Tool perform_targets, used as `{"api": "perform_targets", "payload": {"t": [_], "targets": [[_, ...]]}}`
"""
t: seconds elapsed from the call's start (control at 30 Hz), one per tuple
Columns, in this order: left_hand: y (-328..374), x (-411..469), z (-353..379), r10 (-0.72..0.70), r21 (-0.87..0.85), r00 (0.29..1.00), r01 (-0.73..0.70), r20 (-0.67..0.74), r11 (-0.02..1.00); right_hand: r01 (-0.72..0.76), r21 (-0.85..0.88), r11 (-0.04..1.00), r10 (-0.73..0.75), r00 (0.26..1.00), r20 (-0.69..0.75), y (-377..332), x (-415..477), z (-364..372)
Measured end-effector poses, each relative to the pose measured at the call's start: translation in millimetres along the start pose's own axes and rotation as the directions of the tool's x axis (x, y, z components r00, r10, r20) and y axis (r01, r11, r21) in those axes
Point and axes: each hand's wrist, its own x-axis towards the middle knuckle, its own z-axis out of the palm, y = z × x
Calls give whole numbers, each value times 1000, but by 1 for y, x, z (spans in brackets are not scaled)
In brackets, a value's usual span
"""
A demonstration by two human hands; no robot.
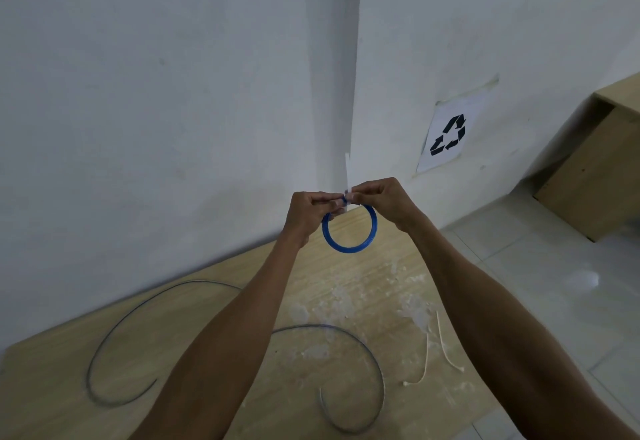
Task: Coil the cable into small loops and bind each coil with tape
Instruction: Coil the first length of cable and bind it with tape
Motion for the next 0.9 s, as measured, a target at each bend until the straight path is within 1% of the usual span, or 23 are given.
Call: {"api": "perform_targets", "payload": {"t": [0.07, 0.13, 0.2, 0.3, 0.37, 0.47, 0.53, 0.63, 0.77, 0.9], "targets": [[-1, 4, 5, 20, 17, 1000, -20, 15, 1000, -22, -15, 1000, 21, 999, -33, 3, 3, -3], [0, 6, 11, 52, 54, 999, -52, 11, 997, -61, 22, 998, 62, 997, -54, 7, 5, -7], [0, 7, 16, 63, 62, 998, -63, -5, 996, -87, 63, 994, 90, 995, -45, 10, 8, -10], [-4, 11, 18, 25, 2, 999, -25, -28, 1000, -86, 58, 995, 87, 996, -15, 12, 10, -13], [-7, 13, 19, -9, -30, 1000, 8, -21, 1000, -90, 63, 994, 92, 995, -30, 12, 10, -13], [-7, 15, 21, -19, -21, 1000, 19, 8, 1000, -98, 96, 991, 103, 993, -51, 13, 11, -12], [-7, 16, 23, -28, -13, 999, 28, 26, 1000, -131, 142, 981, 135, 991, -20, 14, 12, -13], [-6, 15, 25, -59, -22, 997, 60, 42, 998, -222, 223, 949, 225, 974, 13, 11, 15, -14], [-5, 14, 27, -64, -47, 997, 66, 44, 997, -272, 280, 921, 295, 955, -42, 4, 15, -13], [0, 12, 26, -44, -35, 999, 44, -5, 998, -252, 263, 931, 277, 959, -59, -3, 17, -10]]}}
